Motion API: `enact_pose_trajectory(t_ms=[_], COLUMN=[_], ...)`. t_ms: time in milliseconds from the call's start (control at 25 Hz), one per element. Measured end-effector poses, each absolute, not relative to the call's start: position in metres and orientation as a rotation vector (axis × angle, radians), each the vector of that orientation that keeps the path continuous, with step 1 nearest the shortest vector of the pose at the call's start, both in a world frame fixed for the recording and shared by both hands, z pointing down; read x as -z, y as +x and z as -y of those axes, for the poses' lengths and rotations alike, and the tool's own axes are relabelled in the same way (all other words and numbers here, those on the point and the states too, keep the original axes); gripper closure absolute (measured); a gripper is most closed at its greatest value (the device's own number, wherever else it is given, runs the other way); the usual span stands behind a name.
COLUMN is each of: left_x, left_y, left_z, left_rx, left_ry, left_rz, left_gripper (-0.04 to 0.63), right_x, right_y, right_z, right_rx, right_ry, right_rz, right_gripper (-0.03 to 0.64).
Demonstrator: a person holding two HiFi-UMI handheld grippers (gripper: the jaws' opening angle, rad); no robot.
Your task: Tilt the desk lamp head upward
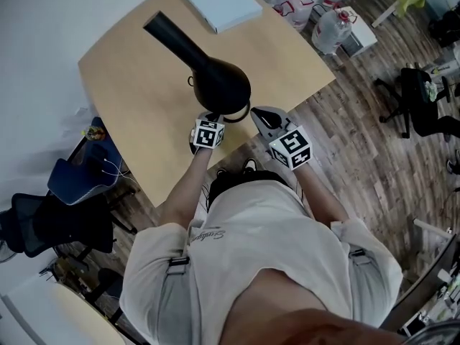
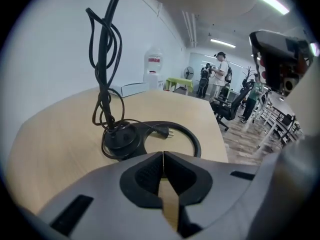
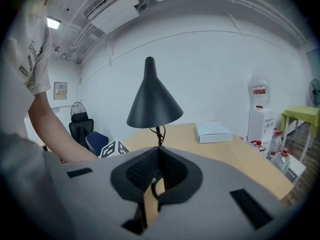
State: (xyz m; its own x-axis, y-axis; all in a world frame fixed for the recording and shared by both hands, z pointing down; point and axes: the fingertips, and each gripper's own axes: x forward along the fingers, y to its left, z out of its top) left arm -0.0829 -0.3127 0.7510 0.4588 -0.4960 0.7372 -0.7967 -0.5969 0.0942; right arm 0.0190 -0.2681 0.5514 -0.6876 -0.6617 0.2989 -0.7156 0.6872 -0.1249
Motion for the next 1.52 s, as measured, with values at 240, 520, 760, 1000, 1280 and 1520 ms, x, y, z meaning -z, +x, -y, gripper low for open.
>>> enact_pose_trajectory(t_ms=[240, 520, 760, 1000, 1280, 1520], left_x=[-0.769, -0.767, -0.767, -0.769, -0.767, -0.768], left_y=[-0.084, -0.085, -0.085, -0.085, -0.085, -0.084], left_z=[0.310, 0.311, 0.313, 0.312, 0.311, 0.311], left_rx=[-1.023, -0.954, -0.985, -0.996, -1.005, -1.019], left_ry=[2.244, 2.234, 2.251, 2.258, 2.262, 2.268], left_rz=[1.061, 1.033, 1.023, 0.984, 0.956, 0.949], left_gripper=[0.580, 0.580, 0.580, 0.580, 0.580, 0.580], right_x=[-0.552, -0.553, -0.540, -0.534, -0.528, -0.514], right_y=[0.014, 0.006, -0.006, -0.009, -0.008, 0.002], right_z=[0.279, 0.290, 0.292, 0.291, 0.289, 0.283], right_rx=[-0.343, -0.351, -0.346, -0.321, -0.234, -0.219], right_ry=[1.069, 1.035, 1.021, 1.038, 1.050, 1.076], right_rz=[2.695, 2.735, 2.843, 2.892, 2.876, 2.905], right_gripper=[0.623, 0.622, 0.623, 0.623, 0.623, 0.623])
